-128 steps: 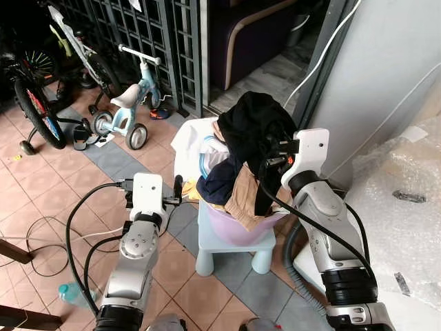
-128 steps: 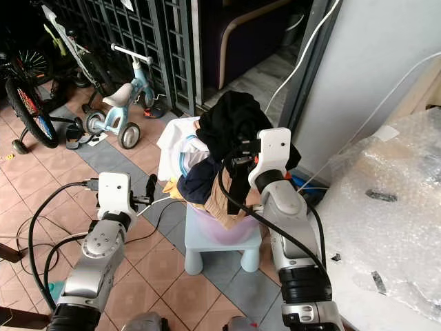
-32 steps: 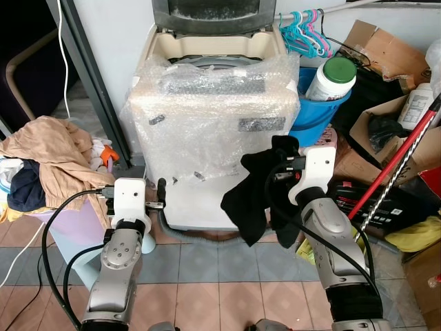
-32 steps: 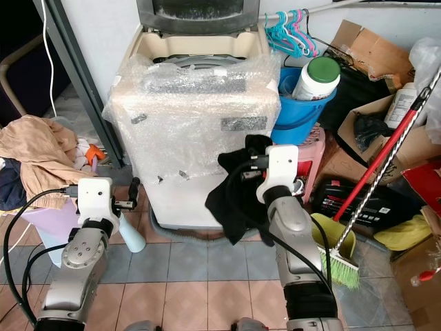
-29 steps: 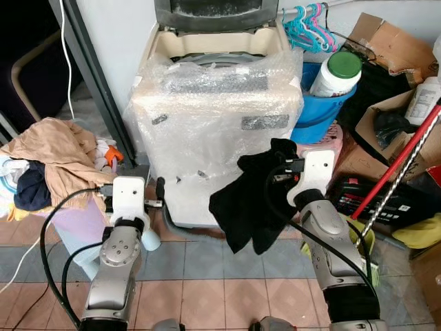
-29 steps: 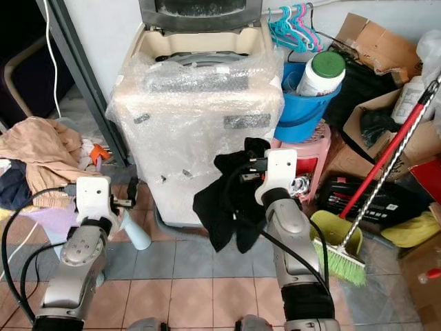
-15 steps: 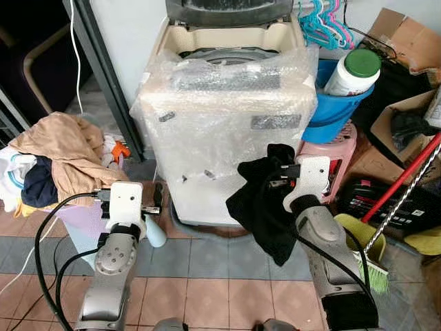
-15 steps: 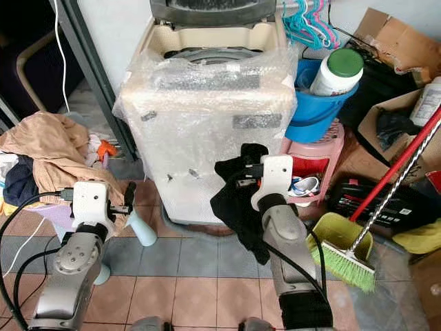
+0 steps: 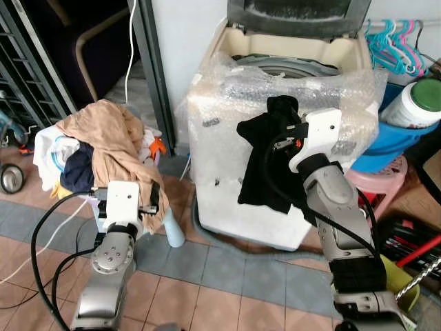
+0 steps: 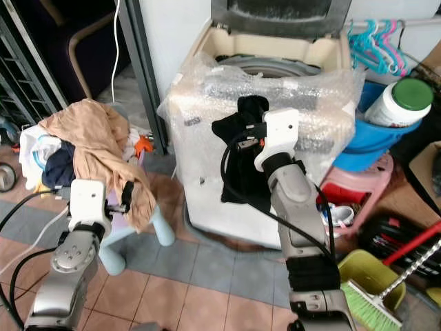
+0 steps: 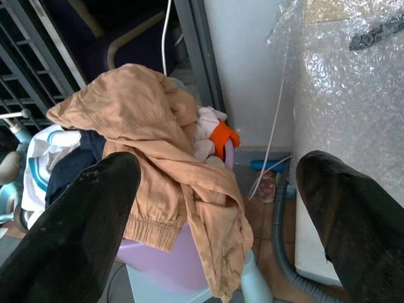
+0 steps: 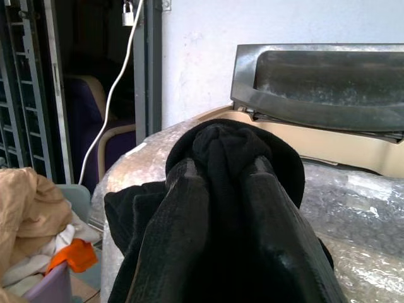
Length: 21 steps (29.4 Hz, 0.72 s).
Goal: Clothes washing
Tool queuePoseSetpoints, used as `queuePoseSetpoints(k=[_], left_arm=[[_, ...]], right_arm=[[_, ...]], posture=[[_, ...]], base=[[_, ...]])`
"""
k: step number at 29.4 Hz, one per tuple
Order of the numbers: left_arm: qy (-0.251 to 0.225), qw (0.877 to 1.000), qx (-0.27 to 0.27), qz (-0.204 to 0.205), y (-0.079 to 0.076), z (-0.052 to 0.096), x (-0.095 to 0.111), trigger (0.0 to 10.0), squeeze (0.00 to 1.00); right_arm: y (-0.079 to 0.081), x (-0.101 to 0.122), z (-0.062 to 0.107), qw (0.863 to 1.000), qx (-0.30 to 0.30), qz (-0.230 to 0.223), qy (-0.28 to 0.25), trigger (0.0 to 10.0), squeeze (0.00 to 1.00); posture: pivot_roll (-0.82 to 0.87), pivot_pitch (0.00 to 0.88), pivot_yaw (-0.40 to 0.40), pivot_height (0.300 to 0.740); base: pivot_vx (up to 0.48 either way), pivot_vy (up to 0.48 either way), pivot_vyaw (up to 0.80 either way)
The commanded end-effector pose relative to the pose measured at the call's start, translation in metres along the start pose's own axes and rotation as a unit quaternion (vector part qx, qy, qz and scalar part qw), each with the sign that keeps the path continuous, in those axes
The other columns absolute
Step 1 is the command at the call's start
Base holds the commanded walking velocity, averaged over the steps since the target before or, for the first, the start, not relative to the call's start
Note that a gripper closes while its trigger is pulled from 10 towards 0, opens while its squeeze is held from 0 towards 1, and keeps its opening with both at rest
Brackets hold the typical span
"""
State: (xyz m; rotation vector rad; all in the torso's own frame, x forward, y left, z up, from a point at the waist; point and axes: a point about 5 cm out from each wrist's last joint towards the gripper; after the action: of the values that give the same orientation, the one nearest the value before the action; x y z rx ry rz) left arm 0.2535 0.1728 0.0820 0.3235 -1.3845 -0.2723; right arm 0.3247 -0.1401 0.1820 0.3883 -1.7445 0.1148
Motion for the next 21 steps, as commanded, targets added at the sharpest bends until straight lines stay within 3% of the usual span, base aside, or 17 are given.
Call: queuePoseSetpoints(k=[1, 8, 10, 15, 16, 17, 18, 21], left_arm=[[-0.006, 1.0, -0.01, 0.0, -0.007, -0.002, 0.005, 10.0, 0.0], [-0.005, 1.0, -0.01, 0.0, -0.008, -0.005, 0.005, 10.0, 0.0], [-0.006, 1.0, -0.013, 0.0, -0.01, -0.007, 0.006, 10.0, 0.0], [-0.004, 1.0, -0.021, 0.001, -0.014, -0.009, 0.006, 10.0, 0.0], [-0.005, 1.0, -0.021, 0.001, -0.015, -0.01, 0.007, 10.0, 0.0], [-0.005, 1.0, -0.021, 0.001, -0.015, -0.01, 0.007, 10.0, 0.0], [-0.006, 1.0, -0.02, 0.001, -0.016, -0.01, 0.008, 10.0, 0.0], [-0.003, 1.0, -0.018, 0.002, -0.017, -0.011, 0.007, 10.0, 0.0]], right_arm=[[-0.009, 0.014, -0.003, 1.0, -0.01, 0.007, -0.026, 10.0, 0.0], [-0.017, 0.051, -0.028, 0.996, 0.003, 0.053, -0.076, 10.0, 0.0], [-0.018, 0.072, -0.043, 0.993, 0.016, 0.064, -0.1, 10.0, 0.0], [-0.015, 0.105, -0.063, 0.985, 0.027, 0.099, -0.14, 10.0, 0.0], [-0.02, 0.132, -0.07, 0.976, 0.004, 0.117, -0.182, 10.0, 0.0], [-0.02, 0.132, -0.07, 0.976, 0.004, 0.117, -0.182, 10.0, 0.0], [-0.026, 0.156, -0.074, 0.969, -0.016, 0.114, -0.218, 10.0, 0.0], [-0.03, 0.197, -0.077, 0.957, -0.032, 0.097, -0.271, 10.0, 0.0]], posture=[[-0.02, 0.0, 0.046, 0.74], [-0.03, 0.0, 0.05, 0.74], [-0.03, 0.0, 0.049, 0.74], [-0.03, 0.0, 0.047, 0.74], [-0.03, 0.0, 0.045, 0.74], [-0.03, 0.0, 0.045, 0.74], [-0.03, 0.0, 0.044, 0.74], [-0.03, 0.0, 0.038, 0.74]], base=[[0.454, 0.0, 0.41], [0.454, 0.0, 0.0], [0.454, 0.0, 0.0], [0.451, 0.0, 0.0], [0.0, 0.0, 0.0], [0.0, 0.0, 0.0], [0.0, 0.0, 0.0], [0.0, 0.0, 0.0]])
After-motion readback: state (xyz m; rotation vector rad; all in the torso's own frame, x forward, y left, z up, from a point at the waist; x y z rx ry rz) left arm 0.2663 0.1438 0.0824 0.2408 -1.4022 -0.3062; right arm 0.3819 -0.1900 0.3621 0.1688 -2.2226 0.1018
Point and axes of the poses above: a point about 5 cm out from each wrist's last joint towards the gripper, its own z axis pointing back from the gripper into the wrist, its own x axis along the axis of the wrist's last joint, y = z × x, and after that the axes turned 13 degrees about -z, right-handed
